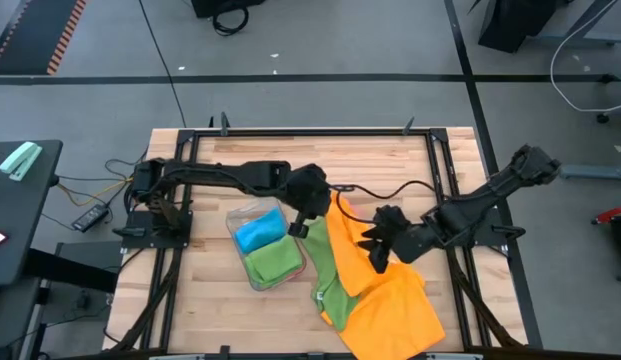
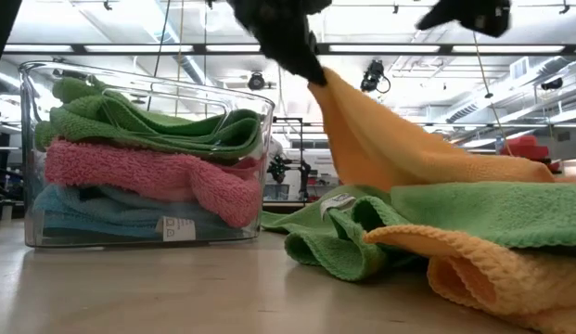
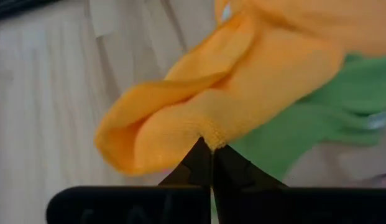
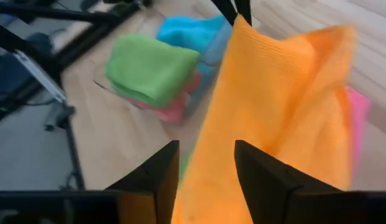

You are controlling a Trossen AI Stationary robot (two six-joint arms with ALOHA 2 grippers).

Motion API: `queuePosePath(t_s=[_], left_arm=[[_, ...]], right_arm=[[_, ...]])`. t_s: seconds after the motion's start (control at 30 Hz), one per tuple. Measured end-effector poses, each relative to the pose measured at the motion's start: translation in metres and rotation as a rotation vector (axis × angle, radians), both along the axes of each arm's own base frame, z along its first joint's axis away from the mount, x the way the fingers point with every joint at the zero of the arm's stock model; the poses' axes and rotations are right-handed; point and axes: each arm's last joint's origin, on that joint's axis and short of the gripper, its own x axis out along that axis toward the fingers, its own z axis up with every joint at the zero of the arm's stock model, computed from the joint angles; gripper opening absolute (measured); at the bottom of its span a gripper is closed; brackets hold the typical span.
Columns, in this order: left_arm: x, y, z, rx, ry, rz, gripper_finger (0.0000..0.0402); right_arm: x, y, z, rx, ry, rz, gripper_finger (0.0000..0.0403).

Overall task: Fold microfiber towels
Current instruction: Fold the left yellow towel

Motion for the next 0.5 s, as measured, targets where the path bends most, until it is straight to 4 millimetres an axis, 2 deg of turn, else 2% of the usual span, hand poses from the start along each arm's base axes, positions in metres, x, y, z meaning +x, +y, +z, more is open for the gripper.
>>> queuePosePath(t_s=[0.2,0.4,0.5], left_arm=[[-0.003,0.005,0.023,-0.115,0.031,0.067,0.0011],[-0.001,0.012,0.047,-0.185,-0.022,0.160,0.0008],[0.000,0.012,0.051,-0.201,-0.039,0.192,0.0014]], right_arm=[[0.019,-0.008,-0.002,0.020,-0.038,-0.011,0.0187],[0.023,-0.017,-0.002,0.016,-0.046,-0.039,0.0207],[0.027,-0.022,-0.002,-0.006,-0.061,-0.084,0.0213]])
